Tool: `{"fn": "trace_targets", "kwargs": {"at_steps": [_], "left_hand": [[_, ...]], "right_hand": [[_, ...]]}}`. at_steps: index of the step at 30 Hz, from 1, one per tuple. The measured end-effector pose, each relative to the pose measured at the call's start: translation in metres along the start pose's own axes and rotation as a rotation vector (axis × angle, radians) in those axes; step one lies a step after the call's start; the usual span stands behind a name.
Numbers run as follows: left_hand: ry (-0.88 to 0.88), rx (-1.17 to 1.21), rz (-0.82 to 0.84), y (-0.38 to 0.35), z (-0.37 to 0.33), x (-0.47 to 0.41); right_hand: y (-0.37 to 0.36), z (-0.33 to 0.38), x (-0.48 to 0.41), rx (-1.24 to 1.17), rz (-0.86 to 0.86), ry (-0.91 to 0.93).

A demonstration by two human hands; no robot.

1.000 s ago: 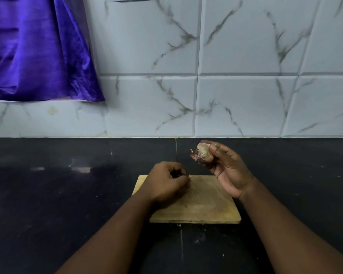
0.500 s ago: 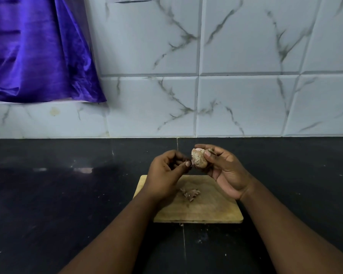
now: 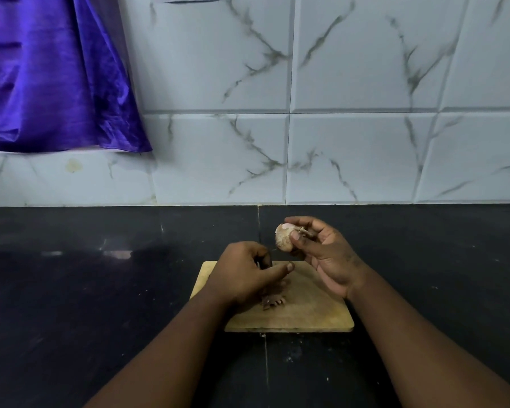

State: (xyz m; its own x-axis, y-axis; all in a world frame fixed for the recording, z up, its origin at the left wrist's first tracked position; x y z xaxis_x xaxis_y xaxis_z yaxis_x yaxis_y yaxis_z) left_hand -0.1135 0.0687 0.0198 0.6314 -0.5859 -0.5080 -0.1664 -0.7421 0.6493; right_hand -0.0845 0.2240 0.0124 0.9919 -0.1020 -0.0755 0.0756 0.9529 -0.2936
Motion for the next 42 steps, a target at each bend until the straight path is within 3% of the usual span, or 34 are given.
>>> {"fn": "trace_targets", "kwargs": {"at_steps": [3,5,11,24,32,37,42], "left_hand": [[0.002,-0.041,-0.101,0.010,-0.003,0.001],[-0.004,0.062,-0.193,0.020,-0.006,0.002],[-0.170,0.202,-0.209,0.020,-0.021,0.000],[-0.044,0.466,-0.340,0.025,0.005,-0.006],[0.100,0.258,-0.177,0.010,0.020,0.001],[0.015,0.147,-0.016,0.000,0.003,0.001],[-0.057,0.115,-0.130,0.014,-0.004,-0.002]], "right_hand": [[0.001,-0.001,0.000,0.057,-0.022,0.003],[0.000,0.000,0.001,0.079,-0.021,0.001],[-0.006,-0.002,0.004,0.131,0.019,-0.022],[-0.003,0.005,0.001,-0.041,0.060,0.006],[-0.003,0.011,0.003,-0.145,0.079,0.004],[-0.004,0.001,0.003,-0.092,0.067,-0.062],[-0.005,-0.001,0.004,-0.044,0.054,-0.085]]}}
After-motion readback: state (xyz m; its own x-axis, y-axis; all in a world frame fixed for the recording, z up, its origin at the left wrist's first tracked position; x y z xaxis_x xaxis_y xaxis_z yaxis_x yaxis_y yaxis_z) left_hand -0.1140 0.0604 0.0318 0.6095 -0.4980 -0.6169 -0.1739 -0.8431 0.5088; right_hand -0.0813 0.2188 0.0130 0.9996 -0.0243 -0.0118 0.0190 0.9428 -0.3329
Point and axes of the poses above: each hand's wrist, its own x-axis away from the middle knuckle, its own y-axis out of the back of the hand, z = x × y, the point moved 10 cm from there along -x, towards the middle knuckle, and after that the axes turned 11 degrees about -y, right-handed, at the moved point
